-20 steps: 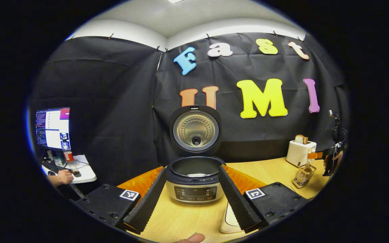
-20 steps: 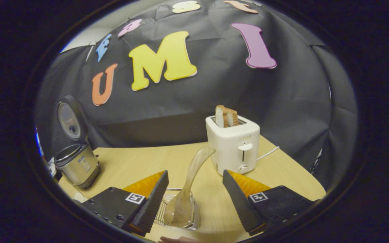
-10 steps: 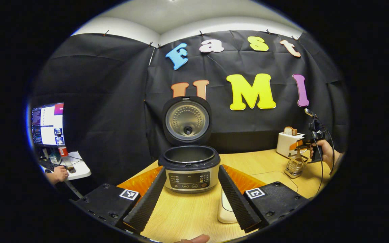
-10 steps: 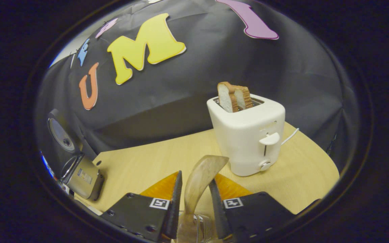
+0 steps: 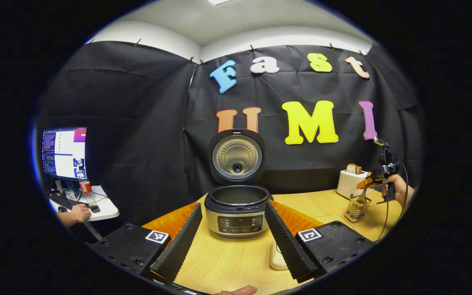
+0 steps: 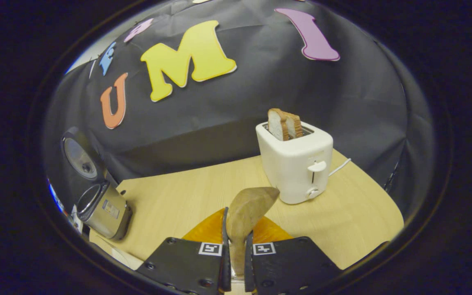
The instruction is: Close the left gripper, press the button to open the rice cooker; take a wooden spoon from the chopstick holder with the right hand, scoop a spoonful of rice and pour it into the rice cooker, then put the wooden spoon back into the chopstick holder.
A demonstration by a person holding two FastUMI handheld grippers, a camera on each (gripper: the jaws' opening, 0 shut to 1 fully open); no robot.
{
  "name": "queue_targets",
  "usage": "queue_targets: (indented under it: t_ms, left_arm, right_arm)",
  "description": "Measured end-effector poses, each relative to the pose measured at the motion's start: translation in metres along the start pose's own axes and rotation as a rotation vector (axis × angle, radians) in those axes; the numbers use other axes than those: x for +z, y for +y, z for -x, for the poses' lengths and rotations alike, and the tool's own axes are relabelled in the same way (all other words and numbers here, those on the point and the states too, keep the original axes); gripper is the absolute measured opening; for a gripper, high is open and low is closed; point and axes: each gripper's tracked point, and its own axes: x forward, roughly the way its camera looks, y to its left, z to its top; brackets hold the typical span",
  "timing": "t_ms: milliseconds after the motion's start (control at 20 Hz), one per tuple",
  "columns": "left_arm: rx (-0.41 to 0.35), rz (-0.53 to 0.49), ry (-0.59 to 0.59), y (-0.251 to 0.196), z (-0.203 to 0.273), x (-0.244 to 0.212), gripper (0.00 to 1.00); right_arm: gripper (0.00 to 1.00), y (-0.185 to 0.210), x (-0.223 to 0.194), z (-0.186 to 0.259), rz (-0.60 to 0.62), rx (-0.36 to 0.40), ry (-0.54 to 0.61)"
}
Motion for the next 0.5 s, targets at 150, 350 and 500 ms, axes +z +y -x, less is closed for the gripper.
queue_targets:
  t_ms: [150,350,500]
  left_arm:
    - [0.009,0.011,0.003,0.005,0.009,0.005,0.98]
    - [0.007,0.019,-0.006,0.008,0.021,0.017,0.98]
    - [-0.042,-0.003,0.01,-0.005,0.025,0.016,0.98]
  right_arm:
    - [0.05,0.011,0.019,0.031,0.041,-0.038,-0.067]
    - [0.05,0.041,0.045,0.071,0.061,-0.021,-0.126]
    - [0.06,0.073,0.051,0.101,0.095,-0.002,-0.153]
